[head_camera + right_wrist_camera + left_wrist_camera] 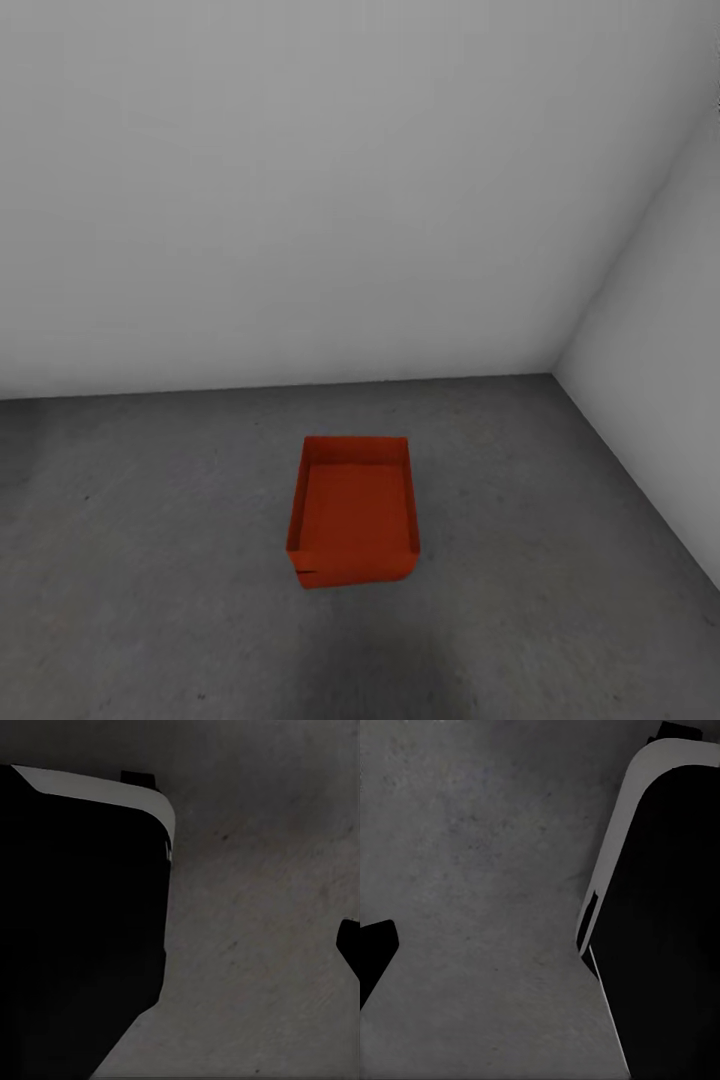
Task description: Move the two storage containers from the living room to the garage. In the garage, place one container on the floor and stack the other container on top of it (either order is fine).
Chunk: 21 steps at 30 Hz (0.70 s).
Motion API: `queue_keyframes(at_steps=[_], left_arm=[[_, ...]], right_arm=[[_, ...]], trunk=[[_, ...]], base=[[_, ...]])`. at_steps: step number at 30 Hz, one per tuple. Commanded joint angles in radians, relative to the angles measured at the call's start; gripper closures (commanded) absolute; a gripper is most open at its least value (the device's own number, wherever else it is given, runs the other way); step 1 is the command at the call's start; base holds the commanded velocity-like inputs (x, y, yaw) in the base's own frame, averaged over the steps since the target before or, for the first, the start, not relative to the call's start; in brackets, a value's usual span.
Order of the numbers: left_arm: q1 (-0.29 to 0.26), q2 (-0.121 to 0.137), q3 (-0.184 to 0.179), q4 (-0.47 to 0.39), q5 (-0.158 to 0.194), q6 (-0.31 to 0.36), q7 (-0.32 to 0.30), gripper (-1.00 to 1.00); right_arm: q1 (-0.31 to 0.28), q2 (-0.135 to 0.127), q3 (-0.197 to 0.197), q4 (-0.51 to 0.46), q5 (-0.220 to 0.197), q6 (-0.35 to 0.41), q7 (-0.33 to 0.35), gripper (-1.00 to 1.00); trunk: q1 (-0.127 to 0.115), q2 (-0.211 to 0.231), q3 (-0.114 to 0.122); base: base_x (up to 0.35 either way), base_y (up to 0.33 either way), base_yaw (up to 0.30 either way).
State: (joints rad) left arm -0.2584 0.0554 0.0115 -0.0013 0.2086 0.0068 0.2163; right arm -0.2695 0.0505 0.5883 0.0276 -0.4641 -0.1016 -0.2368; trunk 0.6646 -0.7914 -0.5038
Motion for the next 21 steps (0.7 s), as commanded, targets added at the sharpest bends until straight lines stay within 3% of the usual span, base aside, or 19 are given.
queue_keyframes(at_steps=[1,5,21], left_arm=[[0.003,0.000,0.000,0.000,0.005,-0.008,0.002,-1.00],[0.026,-0.003,0.001,0.000,0.007,-0.046,0.002,-1.00],[0.044,-0.009,0.001,0.001,0.009,-0.051,0.002,-1.00]], right_arm=[[0.000,0.001,0.008,0.003,-0.010,-0.006,-0.001,-1.00],[0.001,0.002,0.008,0.003,-0.011,-0.015,-0.001,-1.00],[0.002,0.002,0.008,0.003,-0.017,-0.020,0.000,-1.00]], trunk=[[0.000,-0.001,0.001],[0.000,-0.001,0.007],[0.000,-0.001,0.032]], base=[[0.000,0.000,0.000],[0.000,0.000,0.000],[0.000,0.000,0.000]])
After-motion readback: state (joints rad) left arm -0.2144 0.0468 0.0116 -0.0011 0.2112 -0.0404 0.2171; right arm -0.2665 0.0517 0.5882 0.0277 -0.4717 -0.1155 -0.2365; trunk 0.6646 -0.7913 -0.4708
